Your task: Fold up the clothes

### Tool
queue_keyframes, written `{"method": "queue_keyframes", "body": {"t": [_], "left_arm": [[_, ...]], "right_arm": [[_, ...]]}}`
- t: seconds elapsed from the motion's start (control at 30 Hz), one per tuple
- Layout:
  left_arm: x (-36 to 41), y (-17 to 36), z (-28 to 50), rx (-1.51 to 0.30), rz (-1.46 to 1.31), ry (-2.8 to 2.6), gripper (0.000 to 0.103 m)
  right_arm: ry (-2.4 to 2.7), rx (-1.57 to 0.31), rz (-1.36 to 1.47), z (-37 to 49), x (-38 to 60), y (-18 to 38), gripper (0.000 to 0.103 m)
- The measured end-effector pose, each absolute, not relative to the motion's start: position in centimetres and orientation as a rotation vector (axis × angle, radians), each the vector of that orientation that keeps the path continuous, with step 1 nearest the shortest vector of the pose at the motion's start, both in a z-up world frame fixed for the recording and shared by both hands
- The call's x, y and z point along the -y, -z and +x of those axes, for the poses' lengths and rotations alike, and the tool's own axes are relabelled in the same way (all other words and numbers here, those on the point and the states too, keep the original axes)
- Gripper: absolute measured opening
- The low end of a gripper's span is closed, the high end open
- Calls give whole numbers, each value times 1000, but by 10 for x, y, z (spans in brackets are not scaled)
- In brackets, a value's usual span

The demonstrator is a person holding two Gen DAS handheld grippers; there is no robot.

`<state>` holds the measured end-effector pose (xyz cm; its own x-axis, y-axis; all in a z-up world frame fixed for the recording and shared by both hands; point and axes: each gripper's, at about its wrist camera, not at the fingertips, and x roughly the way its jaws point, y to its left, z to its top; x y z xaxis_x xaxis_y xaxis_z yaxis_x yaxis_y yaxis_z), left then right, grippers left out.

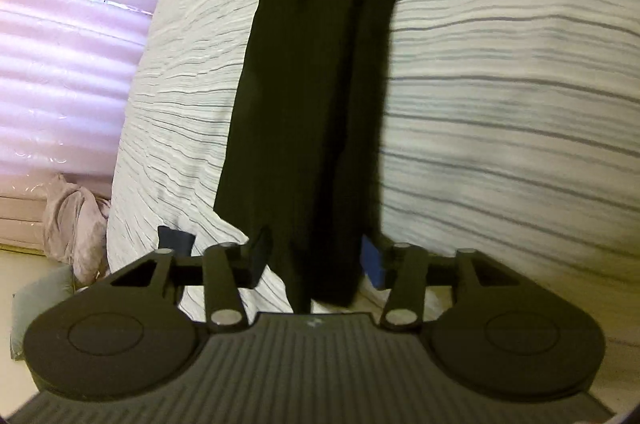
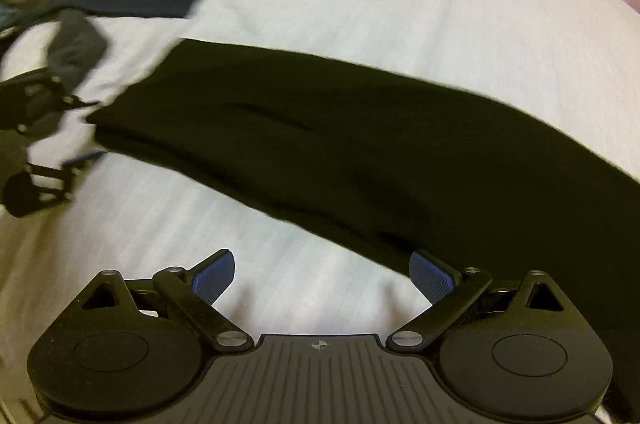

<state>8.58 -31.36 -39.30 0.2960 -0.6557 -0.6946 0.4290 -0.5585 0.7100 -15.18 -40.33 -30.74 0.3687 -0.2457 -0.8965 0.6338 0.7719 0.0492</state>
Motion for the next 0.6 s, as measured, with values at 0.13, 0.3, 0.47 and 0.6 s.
{"method": "queue_keyframes", "body": {"t": [0.13,0.3,0.47,0.6], "left_arm": [[324,376,100,270,1597,1422,7],[329,364,105,273,1609,1407,6],[315,383,99,223,1680,1440,6],[322,385,98,179,1673,1420,6]], "right_arm": [[728,-1085,482,-198,417,316,97],[892,-1098,555,-259,439,317,97],[949,-1071,606,-280,458,319,97],[817,-978,606,-260,469,312,97]]}}
